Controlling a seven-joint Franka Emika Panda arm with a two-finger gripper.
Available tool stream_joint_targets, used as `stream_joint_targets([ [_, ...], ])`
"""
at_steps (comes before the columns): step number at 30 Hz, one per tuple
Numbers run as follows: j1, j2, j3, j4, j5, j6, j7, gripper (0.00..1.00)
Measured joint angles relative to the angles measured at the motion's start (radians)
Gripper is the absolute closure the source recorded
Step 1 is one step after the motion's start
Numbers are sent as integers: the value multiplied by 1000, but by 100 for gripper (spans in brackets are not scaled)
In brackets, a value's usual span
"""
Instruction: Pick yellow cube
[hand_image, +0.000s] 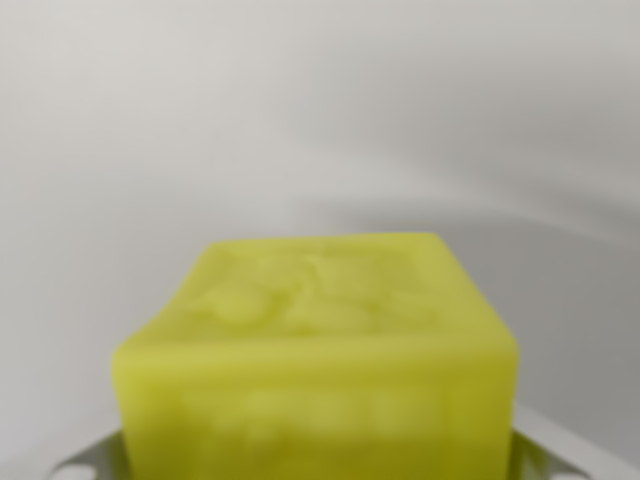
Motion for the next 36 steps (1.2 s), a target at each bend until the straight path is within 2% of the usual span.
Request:
stream_joint_targets([
  [15, -6, -113, 1, -9, -26, -103, 18, 100],
  [36, -9, -255, 1, 0, -45, -255, 32, 100],
])
